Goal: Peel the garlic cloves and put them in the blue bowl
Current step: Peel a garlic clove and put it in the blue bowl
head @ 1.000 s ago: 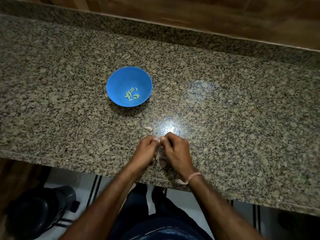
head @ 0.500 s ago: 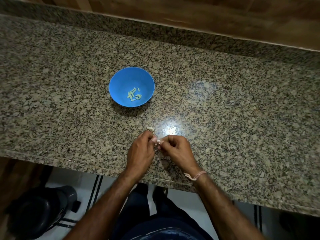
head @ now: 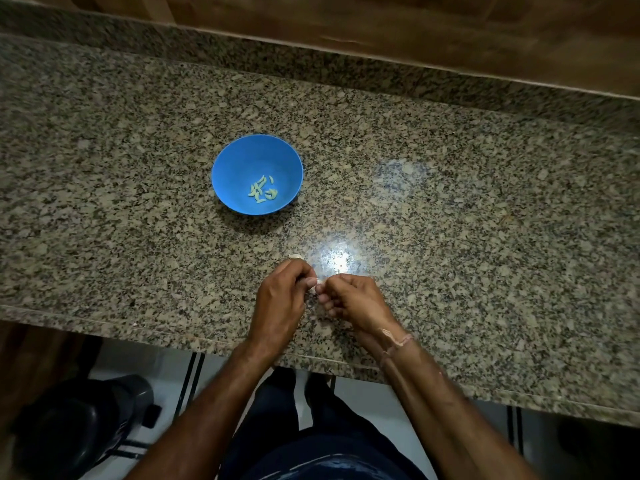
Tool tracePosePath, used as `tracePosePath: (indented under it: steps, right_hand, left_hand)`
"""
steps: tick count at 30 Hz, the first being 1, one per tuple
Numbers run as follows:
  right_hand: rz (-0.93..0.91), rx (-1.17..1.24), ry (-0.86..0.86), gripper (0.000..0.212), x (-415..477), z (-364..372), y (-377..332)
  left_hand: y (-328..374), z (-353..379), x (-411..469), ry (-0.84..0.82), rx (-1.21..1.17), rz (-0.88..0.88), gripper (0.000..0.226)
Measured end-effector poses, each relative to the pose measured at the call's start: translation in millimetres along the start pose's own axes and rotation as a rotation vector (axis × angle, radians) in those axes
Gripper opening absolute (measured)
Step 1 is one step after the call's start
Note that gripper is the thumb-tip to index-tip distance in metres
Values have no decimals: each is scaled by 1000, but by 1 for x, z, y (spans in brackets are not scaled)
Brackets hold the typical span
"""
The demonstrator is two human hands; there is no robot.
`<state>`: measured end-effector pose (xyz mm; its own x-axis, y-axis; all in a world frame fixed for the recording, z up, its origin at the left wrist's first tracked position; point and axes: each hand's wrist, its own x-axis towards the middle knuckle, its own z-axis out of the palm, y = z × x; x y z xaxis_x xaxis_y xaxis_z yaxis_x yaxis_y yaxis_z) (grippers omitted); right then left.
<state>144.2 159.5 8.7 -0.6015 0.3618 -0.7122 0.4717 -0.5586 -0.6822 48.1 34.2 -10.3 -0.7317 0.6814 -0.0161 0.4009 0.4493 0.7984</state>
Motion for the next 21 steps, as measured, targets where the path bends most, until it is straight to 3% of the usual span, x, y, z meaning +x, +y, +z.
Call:
tracePosePath:
  steps: [3, 5, 7, 10, 11, 14, 16, 19, 21]
  right_hand:
    - [26, 56, 12, 20, 0, 2, 6]
    - [-212, -208, 102, 15, 1, 3, 11]
    - [-505, -556, 212, 17, 4, 2, 16]
    - [-681, -738, 263, 19, 7, 3, 16]
    - [-642, -702, 264, 17, 8, 3, 16]
    - [-284, -301, 128, 15, 9, 3, 12]
    - [-124, -124, 36, 19, 10, -2, 11]
    - [-95, -60, 21, 19, 7, -3, 14]
    - [-252, -223, 97, 16, 5, -1, 16]
  left_hand:
    - [1, -1, 3, -42, 40, 11, 20]
    - [4, -2, 4, -116, -31, -139, 17]
    - [4, 0, 5, -197, -272, -382, 20]
    - [6, 3, 3, -238, -600, -632, 23]
    - [7, 4, 1, -207, -545, -596, 22]
    - [9, 1, -3, -43, -153, -247, 14]
    - [4, 0, -2, 0, -62, -86, 13]
    - [0, -2, -1, -15, -49, -46, 11]
    - [1, -3, -1, -33, -105, -134, 8]
